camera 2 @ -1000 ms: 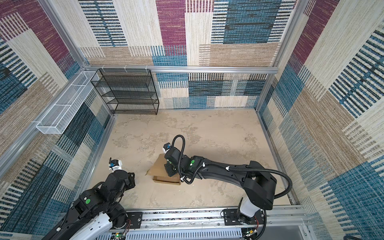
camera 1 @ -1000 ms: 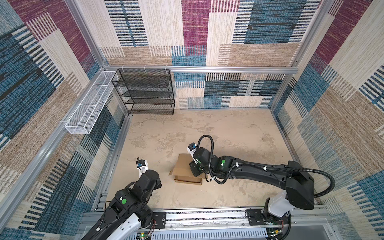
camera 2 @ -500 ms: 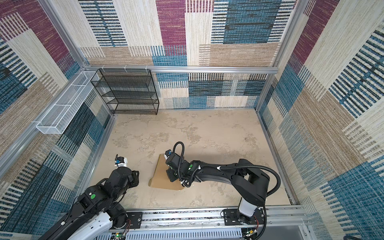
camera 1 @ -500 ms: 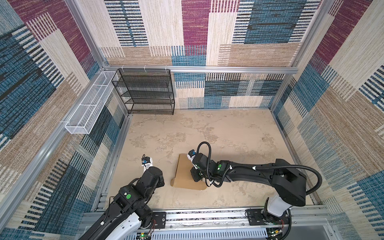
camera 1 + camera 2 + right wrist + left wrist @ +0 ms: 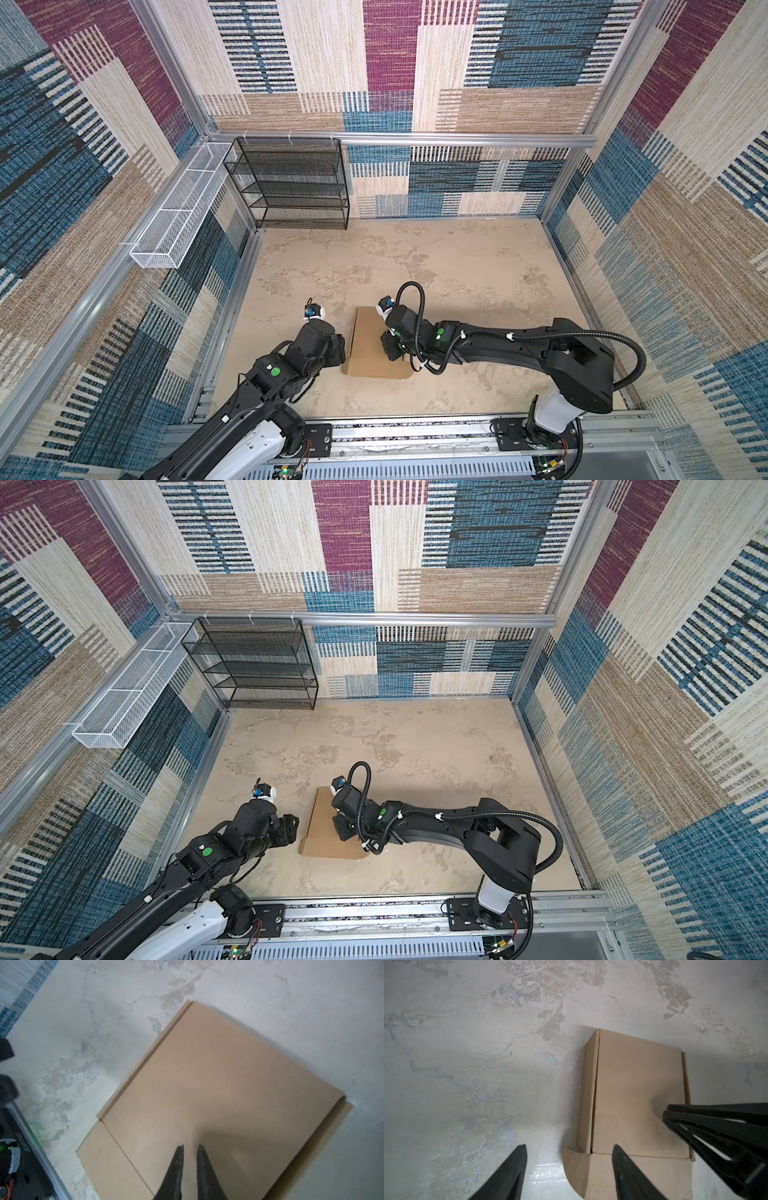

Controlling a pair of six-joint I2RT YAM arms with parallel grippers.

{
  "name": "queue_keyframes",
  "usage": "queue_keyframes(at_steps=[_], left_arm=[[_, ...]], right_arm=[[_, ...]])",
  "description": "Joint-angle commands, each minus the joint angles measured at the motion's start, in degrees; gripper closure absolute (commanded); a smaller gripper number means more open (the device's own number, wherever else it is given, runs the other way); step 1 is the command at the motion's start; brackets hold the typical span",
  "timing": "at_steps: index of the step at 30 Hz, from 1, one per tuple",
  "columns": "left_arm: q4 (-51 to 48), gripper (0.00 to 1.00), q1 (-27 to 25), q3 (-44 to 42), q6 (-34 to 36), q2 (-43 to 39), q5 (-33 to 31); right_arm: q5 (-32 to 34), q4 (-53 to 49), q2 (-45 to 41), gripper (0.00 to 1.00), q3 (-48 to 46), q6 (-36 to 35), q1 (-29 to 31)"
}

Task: Fold the paper box

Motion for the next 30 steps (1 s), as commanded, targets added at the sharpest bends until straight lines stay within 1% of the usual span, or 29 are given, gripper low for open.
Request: queue_keyframes(at_steps=[1, 4, 8, 10, 11, 14, 18, 24, 30], left_arm=[[3.32, 0.34, 1.43, 1.56, 4.51, 1.8, 4.01], [4.08, 0.36, 5.23, 2.41, 6.98, 4.16, 7.48], [4.3, 0.43, 13.04, 3.41, 10.33, 8.1, 16.38], [5.75, 0.48, 14.89, 3.49, 10.48, 10.2, 20.44], [6.6, 0.49, 15.11, 3.63, 10.46, 11.42, 21.93], [6.69, 0.54, 15.25, 4.83, 11.36, 15.1, 23.39], [7.83, 0.56, 15.29, 5.49, 12.05, 17.9, 25.2], [8.23, 0.58, 15.29, 6.8, 13.31, 22.4, 26.46], [8.1, 0.67, 15.21, 7.18, 13.49, 24.9, 27.35]], right_arm=[[2.59, -2.21, -1.55, 0.82, 2.1, -0.98, -0.22], [3.18, -4.39, -2.75, 0.77, 3.73, -0.89, -0.81], [3.74, -4.73, -5.6, 0.67, 3.03, 0.28, -1.65], [3.63, -4.54, -7.12, 0.63, 2.02, 1.06, -2.38], [3.35, -4.53, -7.98, 0.62, 1.46, 1.29, -2.75], [3.53, -4.77, -10.22, 0.58, -0.16, 2.48, -3.99], [2.87, -4.03, -13.83, 0.55, -3.08, 3.39, -5.88], [0.92, -2.52, -17.62, 0.53, -6.48, 4.03, -9.15], [-0.01, -2.0, -18.19, 0.53, -7.59, 4.03, -10.56]])
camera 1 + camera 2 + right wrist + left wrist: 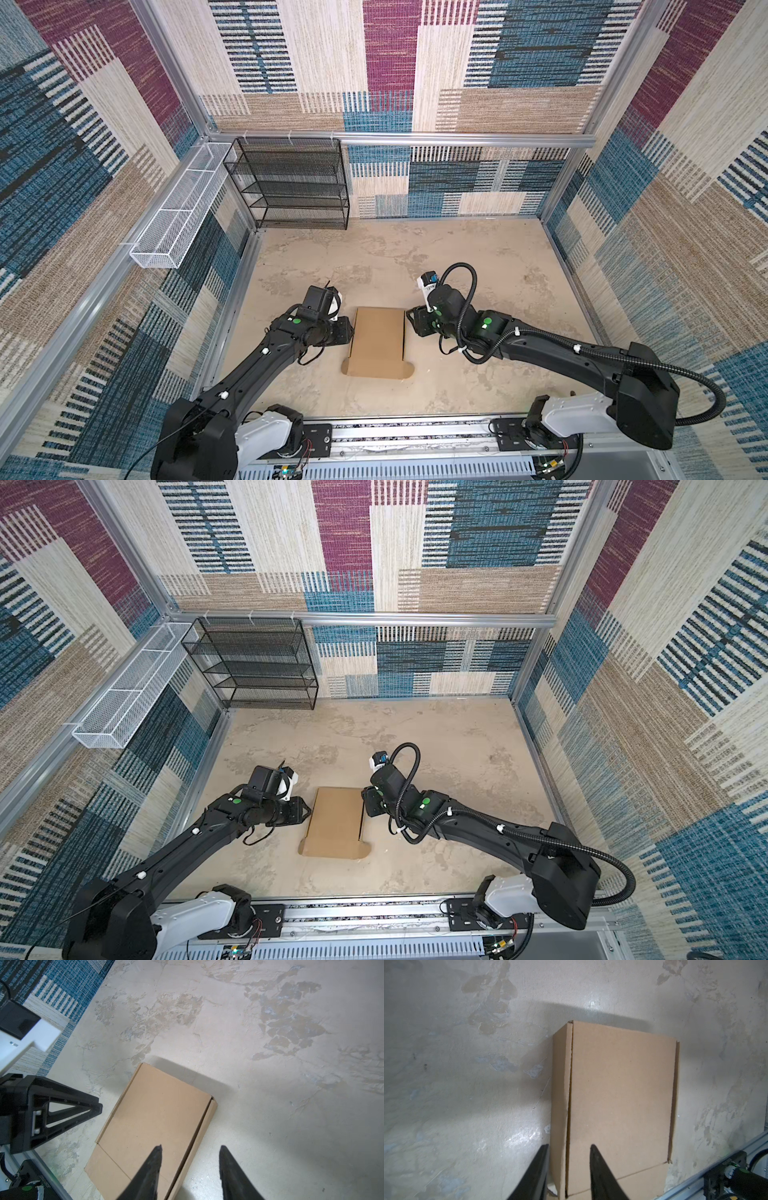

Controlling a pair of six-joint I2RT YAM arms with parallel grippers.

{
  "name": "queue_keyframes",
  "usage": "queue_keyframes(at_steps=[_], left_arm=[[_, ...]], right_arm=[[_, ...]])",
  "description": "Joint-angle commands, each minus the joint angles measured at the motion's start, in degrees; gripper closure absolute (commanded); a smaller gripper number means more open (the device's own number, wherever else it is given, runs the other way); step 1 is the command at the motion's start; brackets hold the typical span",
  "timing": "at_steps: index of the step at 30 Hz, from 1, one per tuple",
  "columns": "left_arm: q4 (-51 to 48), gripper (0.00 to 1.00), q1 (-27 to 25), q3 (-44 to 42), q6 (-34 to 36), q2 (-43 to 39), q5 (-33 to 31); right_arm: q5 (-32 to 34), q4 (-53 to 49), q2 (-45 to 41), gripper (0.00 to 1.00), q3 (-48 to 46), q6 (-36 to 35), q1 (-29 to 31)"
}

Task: Fold the paper box

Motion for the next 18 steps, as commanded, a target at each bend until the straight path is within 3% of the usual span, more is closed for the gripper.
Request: queue_keyframes(at_steps=[1, 18], left_arm=[[0.69, 0.68, -0.03, 0.1, 1.56, 0.71, 1.42], [1.02, 0.77, -0.06, -1.75, 0.76, 2.54, 0.54]], right_arm=[[-0.98, 2.22, -0.4, 0.53, -0.41, 0.71, -0.43], [-2.96, 4.26, 0.5, 0.53, -1.44, 1.4, -0.84]])
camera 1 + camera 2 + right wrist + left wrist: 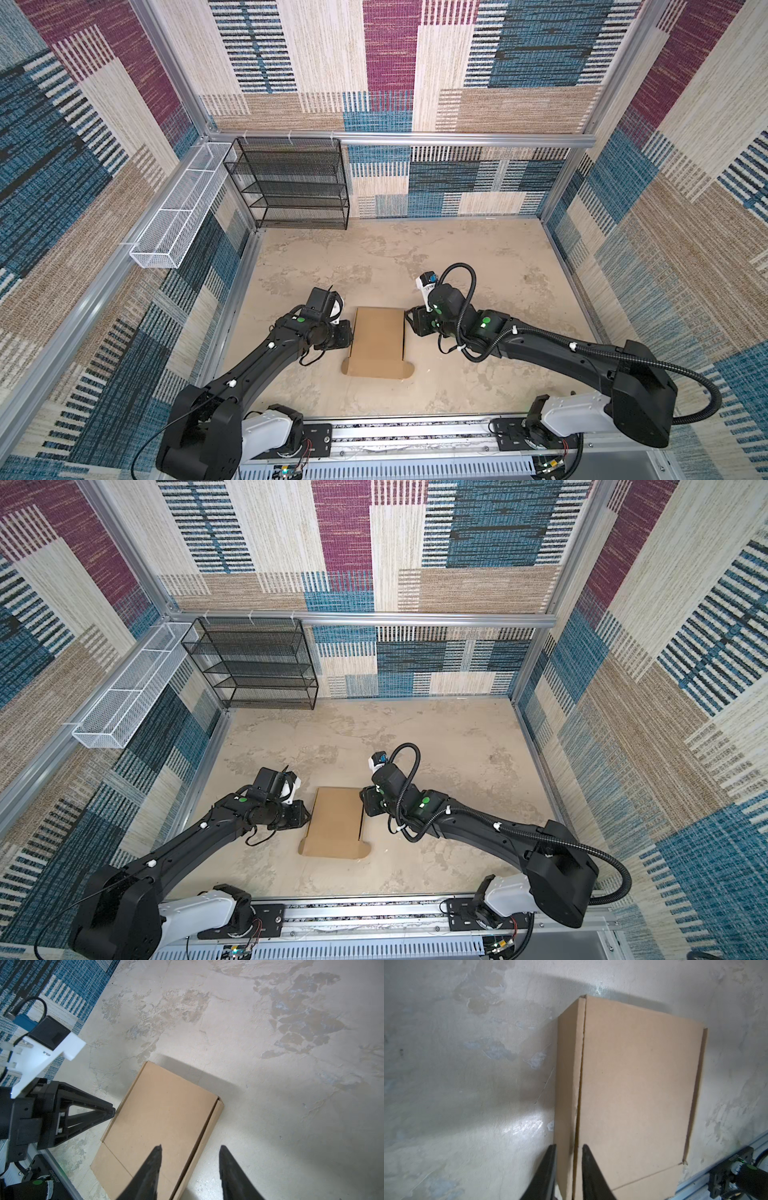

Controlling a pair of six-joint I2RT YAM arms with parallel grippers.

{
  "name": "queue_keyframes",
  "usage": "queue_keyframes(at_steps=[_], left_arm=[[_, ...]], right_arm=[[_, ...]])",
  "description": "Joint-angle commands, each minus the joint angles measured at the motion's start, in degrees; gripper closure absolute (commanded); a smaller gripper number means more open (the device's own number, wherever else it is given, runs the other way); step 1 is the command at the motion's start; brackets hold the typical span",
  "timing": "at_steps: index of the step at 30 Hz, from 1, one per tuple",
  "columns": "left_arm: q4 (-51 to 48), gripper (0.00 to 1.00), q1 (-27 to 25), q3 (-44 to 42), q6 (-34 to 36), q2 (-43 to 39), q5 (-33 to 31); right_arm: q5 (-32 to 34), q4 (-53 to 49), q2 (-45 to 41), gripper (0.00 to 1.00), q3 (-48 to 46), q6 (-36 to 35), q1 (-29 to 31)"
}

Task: Fold the paper box

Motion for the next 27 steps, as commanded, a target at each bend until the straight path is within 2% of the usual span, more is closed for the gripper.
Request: queue_keyframes(at_steps=[1, 12, 19, 21, 24, 27], left_arm=[[0.77, 0.78, 0.06, -0.49, 0.74, -0.05, -0.15], [3.06, 0.78, 0.08, -2.62, 0.04, 0.67, 0.7], [3.91, 0.91, 0.08, -3.29, -0.7, 0.09, 0.35], [4.41, 0.93, 0.08, -3.8, -1.06, -0.3, 0.18], [5.3, 0.99, 0.08, -4.62, -1.71, -1.12, -0.05], [6.22, 1.0, 0.08, -5.4, -2.07, -2.21, -0.14]], right_arm=[[-0.33, 1.98, -0.55, 0.53, -0.55, 1.28, 0.05], [-0.35, 1.97, -0.66, 0.54, -1.02, 1.74, -0.03], [-2.04, 2.15, -0.5, 0.53, -1.28, 2.3, -0.03], [-3.15, 2.23, -0.94, 0.5, -1.86, 3.24, -0.03], [-5.26, 3.19, -2.37, 0.37, -3.85, 5.21, -0.03], [-7.31, 4.78, -4.05, 0.28, -6.32, 7.63, -0.03]])
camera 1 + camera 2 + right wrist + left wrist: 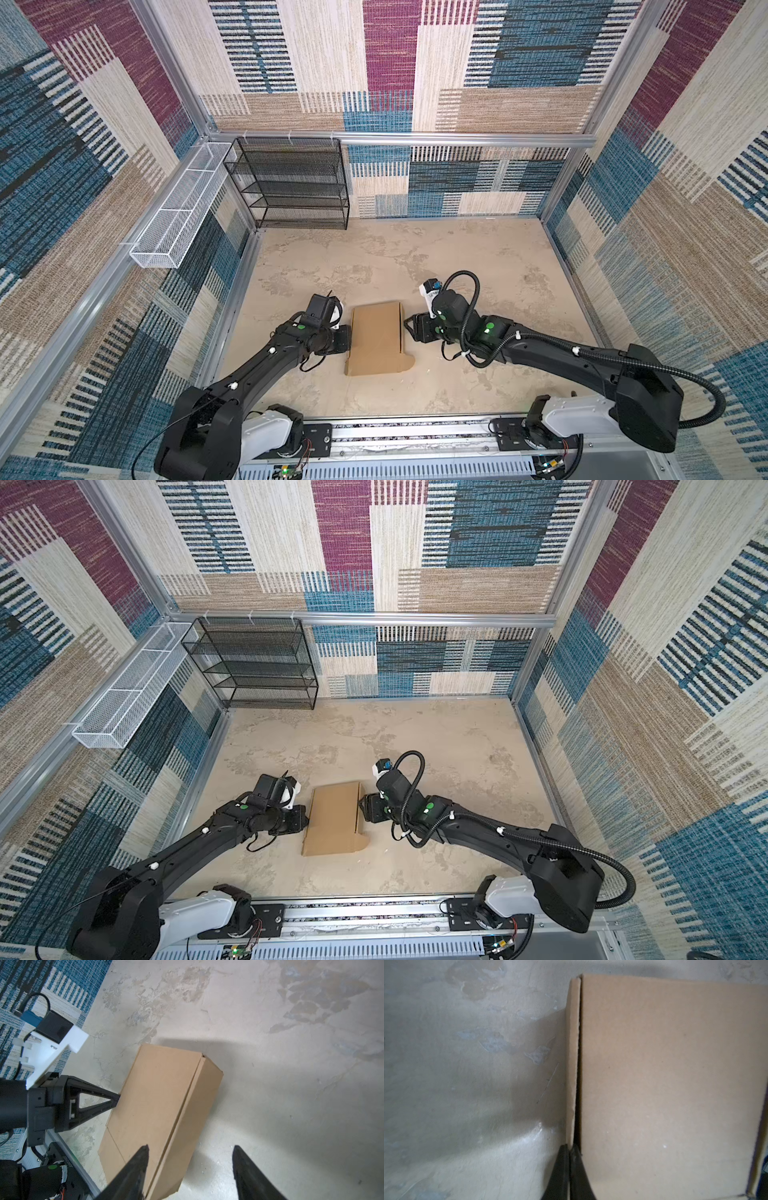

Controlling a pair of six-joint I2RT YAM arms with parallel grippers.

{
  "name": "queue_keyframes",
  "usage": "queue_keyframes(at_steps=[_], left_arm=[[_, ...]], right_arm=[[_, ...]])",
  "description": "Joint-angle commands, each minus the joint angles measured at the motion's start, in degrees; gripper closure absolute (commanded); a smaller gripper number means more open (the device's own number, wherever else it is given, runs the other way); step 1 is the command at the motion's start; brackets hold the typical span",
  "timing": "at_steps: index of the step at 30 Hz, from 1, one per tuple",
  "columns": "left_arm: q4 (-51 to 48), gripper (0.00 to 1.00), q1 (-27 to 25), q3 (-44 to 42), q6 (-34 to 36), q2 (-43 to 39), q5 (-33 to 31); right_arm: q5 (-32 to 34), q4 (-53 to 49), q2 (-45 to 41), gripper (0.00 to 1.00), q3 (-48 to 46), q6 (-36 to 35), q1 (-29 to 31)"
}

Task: Fold the paper box

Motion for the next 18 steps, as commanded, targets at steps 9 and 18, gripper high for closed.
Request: queue_keyframes(at_steps=[9, 18], left_arm=[[2.92, 1.0, 0.08, -1.27, -0.99, -1.58, 0.17], [8.14, 1.0, 0.08, -4.09, -2.56, -3.97, 1.25]], right_arm=[[-11.24, 10.3, 0.21, 0.09, -3.48, 8.89, -1.72], [-21.65, 23.25, 4.48, 0.06, -8.14, 16.38, -5.06]])
